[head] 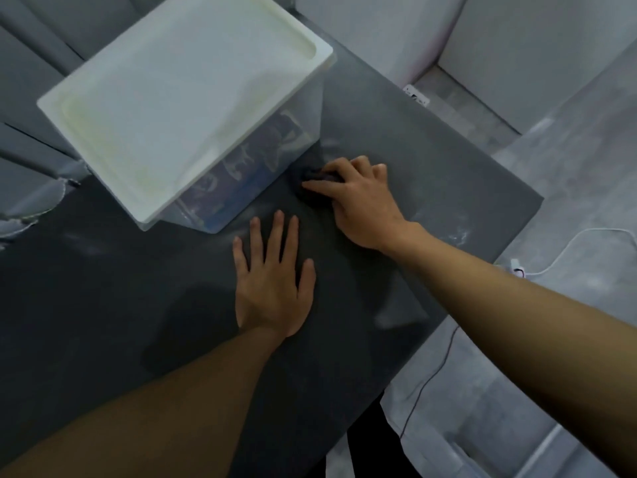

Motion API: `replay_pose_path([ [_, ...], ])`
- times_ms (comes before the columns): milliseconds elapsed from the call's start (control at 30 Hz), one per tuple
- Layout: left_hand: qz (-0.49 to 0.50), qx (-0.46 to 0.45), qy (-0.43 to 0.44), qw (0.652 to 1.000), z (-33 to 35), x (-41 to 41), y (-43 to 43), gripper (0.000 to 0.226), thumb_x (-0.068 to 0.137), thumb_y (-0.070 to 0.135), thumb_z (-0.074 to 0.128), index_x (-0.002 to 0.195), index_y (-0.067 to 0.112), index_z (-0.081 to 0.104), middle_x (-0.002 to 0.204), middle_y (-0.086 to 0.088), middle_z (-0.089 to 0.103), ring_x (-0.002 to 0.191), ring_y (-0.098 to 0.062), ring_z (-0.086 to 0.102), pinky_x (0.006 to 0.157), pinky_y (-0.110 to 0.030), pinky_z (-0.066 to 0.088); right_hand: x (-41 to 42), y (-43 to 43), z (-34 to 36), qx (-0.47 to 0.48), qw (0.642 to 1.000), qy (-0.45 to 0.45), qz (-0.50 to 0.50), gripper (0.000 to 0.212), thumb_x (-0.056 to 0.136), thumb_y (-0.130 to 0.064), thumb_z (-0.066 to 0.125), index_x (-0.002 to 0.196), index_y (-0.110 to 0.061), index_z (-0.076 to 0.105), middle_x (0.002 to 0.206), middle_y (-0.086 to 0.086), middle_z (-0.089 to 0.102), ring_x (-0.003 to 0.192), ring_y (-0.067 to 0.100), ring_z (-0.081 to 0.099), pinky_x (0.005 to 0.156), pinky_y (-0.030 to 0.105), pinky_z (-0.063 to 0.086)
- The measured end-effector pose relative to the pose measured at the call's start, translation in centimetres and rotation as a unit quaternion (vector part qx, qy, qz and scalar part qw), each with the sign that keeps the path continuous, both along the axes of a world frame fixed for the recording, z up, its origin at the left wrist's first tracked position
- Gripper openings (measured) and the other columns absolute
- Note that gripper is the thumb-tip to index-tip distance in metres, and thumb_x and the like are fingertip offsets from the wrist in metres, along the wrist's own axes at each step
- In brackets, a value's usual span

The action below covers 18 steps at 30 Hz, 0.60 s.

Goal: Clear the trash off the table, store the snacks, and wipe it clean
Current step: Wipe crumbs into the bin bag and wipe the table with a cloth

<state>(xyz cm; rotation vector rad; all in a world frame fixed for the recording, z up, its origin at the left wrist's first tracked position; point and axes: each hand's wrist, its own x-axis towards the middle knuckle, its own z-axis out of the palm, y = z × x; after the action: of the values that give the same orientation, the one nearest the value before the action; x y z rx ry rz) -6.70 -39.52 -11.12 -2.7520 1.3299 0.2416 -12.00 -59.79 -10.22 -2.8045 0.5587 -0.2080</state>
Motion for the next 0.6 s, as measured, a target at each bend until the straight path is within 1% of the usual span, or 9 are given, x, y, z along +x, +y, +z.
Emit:
replay_pose_path([
  [67,0.002,-0.004,0.002,1.0,0.1,0.0,-0.1,0.068,0.101,0.051,0.018,0.161,0.022,0.004,0.169,0.0,0.001,0.155,-0.03,-0.004,0.123,-0.056,0.006,0.8,-1.6,-0.1,-0.001,0.992,-0.002,-0.126,0.053,0.088,-0.015,0.048,0.134,-0.037,0.059,0.131,0.002,0.053,0.112,0.034,0.045,0.084,0.042,0.028],
  [133,0.002,-0.005,0.002,1.0,0.2,-0.1,0.0,0.068,0.101,0.051,0.019,0.161,0.022,0.006,0.169,0.0,0.003,0.155,-0.03,-0.002,0.123,-0.056,0.007,1.6,-1.6,0.2,0.038,0.971,-0.008,-0.236,0.054,0.086,-0.014,0.049,0.136,-0.036,0.057,0.134,0.002,0.05,0.115,0.033,0.042,0.085,0.041,0.027],
  [167,0.002,-0.006,0.004,1.0,0.2,0.0,0.1,0.068,0.101,0.051,0.02,0.161,0.022,0.007,0.169,0.0,0.003,0.155,-0.029,-0.003,0.122,-0.056,0.007,1.9,-1.1,0.4,0.052,0.973,-0.013,-0.224,0.054,0.086,-0.014,0.049,0.135,-0.035,0.057,0.134,0.002,0.05,0.115,0.033,0.041,0.085,0.041,0.027],
  [267,0.005,-0.01,0.012,1.0,0.2,0.1,0.3,0.068,0.101,0.05,0.021,0.161,0.022,0.007,0.169,0.0,0.002,0.155,-0.029,-0.004,0.122,-0.057,0.008,0.7,-0.3,0.2,0.038,0.998,-0.01,-0.042,0.054,0.085,-0.017,0.044,0.134,-0.036,0.059,0.133,0.0,0.053,0.114,0.033,0.044,0.084,0.044,0.031],
  [333,0.006,-0.015,0.014,1.0,0.1,0.0,0.3,0.068,0.101,0.05,0.024,0.161,0.021,0.009,0.169,0.0,0.003,0.155,-0.029,-0.002,0.122,-0.056,0.008,-0.1,-2.3,0.2,0.011,1.0,0.0,-0.001,0.054,0.086,-0.019,0.042,0.133,-0.039,0.058,0.132,0.0,0.054,0.115,0.033,0.046,0.085,0.046,0.032],
  [400,0.005,-0.018,0.009,1.0,0.1,0.0,0.1,0.067,0.101,0.049,0.026,0.161,0.021,0.011,0.168,0.0,0.005,0.155,-0.029,-0.001,0.122,-0.056,0.008,0.5,-5.1,0.0,-0.006,0.996,0.007,-0.092,0.057,0.085,-0.015,0.044,0.135,-0.041,0.057,0.134,0.0,0.051,0.119,0.032,0.043,0.088,0.044,0.027],
  [500,0.004,-0.021,0.009,1.0,0.0,0.1,0.1,0.067,0.101,0.049,0.027,0.161,0.021,0.013,0.168,0.0,0.006,0.155,-0.029,0.0,0.122,-0.056,0.008,2.3,-7.5,0.3,0.033,0.962,0.007,-0.273,0.058,0.086,-0.013,0.045,0.137,-0.04,0.054,0.138,-0.001,0.046,0.122,0.03,0.038,0.091,0.043,0.026],
  [533,0.004,-0.02,0.009,1.0,0.0,0.2,0.2,0.067,0.101,0.049,0.027,0.161,0.021,0.013,0.168,0.0,0.007,0.155,-0.029,0.001,0.122,-0.056,0.008,2.5,-7.2,0.4,0.045,0.959,0.002,-0.28,0.057,0.087,-0.013,0.045,0.137,-0.039,0.054,0.138,0.0,0.046,0.122,0.031,0.039,0.091,0.043,0.027],
  [600,0.002,-0.014,0.005,1.0,0.0,0.2,0.3,0.067,0.101,0.048,0.027,0.161,0.02,0.014,0.168,-0.001,0.008,0.155,-0.03,0.002,0.122,-0.056,0.009,1.9,-5.6,0.2,0.046,0.978,-0.017,-0.204,0.056,0.085,-0.013,0.047,0.134,-0.037,0.057,0.135,0.002,0.05,0.117,0.033,0.042,0.087,0.041,0.028],
])
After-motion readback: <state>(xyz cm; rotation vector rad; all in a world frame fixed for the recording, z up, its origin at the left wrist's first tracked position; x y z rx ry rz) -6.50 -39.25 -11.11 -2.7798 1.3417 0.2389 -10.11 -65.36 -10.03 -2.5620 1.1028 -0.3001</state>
